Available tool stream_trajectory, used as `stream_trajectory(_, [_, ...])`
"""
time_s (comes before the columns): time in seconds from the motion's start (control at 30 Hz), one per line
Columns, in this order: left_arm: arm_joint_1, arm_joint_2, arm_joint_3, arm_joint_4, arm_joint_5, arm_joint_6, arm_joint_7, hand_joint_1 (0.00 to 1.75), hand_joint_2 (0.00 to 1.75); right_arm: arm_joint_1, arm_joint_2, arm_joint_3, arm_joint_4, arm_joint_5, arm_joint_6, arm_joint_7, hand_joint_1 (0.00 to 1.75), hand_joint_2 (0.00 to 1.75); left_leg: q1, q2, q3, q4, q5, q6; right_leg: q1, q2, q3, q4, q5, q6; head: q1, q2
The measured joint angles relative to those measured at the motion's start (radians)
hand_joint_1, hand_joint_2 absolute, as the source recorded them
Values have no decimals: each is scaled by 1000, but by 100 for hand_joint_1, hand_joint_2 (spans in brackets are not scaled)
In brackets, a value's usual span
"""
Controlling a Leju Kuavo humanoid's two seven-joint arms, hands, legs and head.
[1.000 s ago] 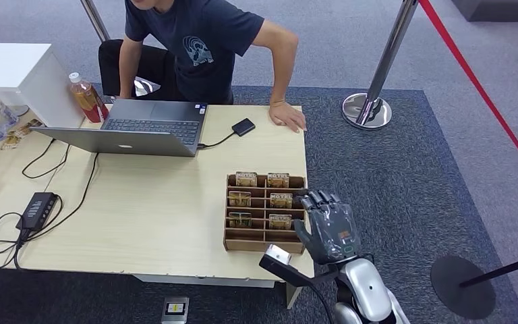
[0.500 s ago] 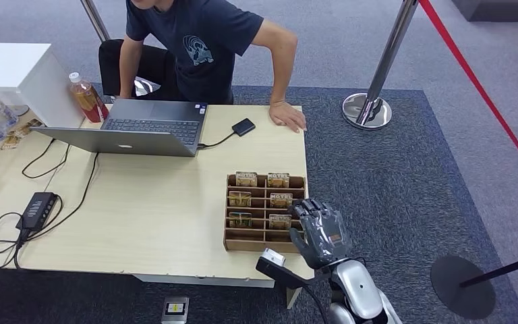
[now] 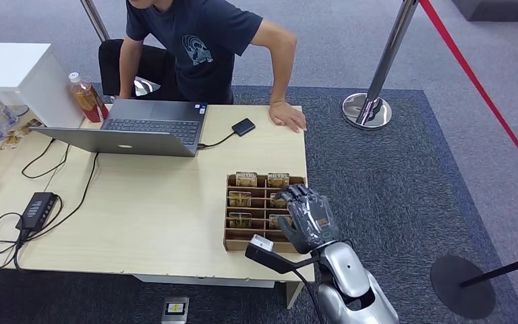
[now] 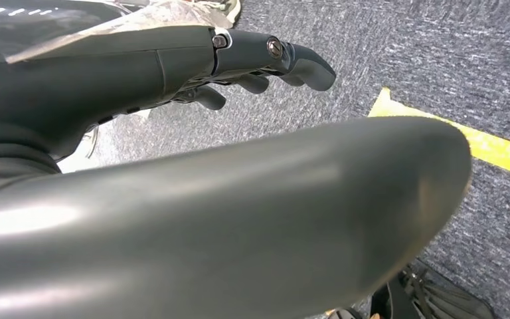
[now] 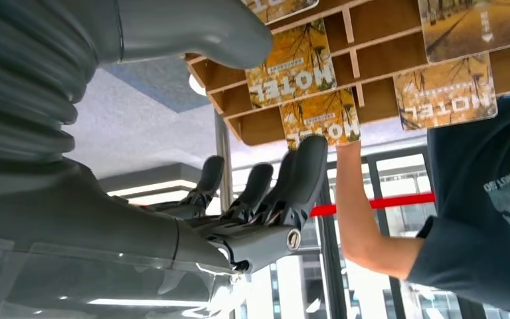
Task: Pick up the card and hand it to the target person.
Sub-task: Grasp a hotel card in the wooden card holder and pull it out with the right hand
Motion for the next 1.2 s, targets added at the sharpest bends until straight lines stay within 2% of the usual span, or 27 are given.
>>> stream_trajectory(0.27, [2,3,0,0,3,4,0,0,0,-22,6,0,50,-8,5,2,73,175,0,0,0,0,0,0,0,0,0,0,0,0,0,0])
stream_trajectory(0.4, [2,3,0,0,5,5,0,0,0,-21,7,0,63,-10,5,4,82,175,0,0,0,0,0,0,0,0,0,0,0,0,0,0])
stream_trajectory(1.07, [5,3,0,0,-1,-16,-17,0,0,9,7,-10,109,13,-4,15,84,175,0,0,0,0,0,0,0,0,-1,0,0,0,0,0])
stream_trajectory(1.2, [6,3,0,0,-1,-18,-21,0,0,9,9,-10,116,15,-6,12,89,175,0,0,0,0,0,0,0,0,0,0,0,0,0,0])
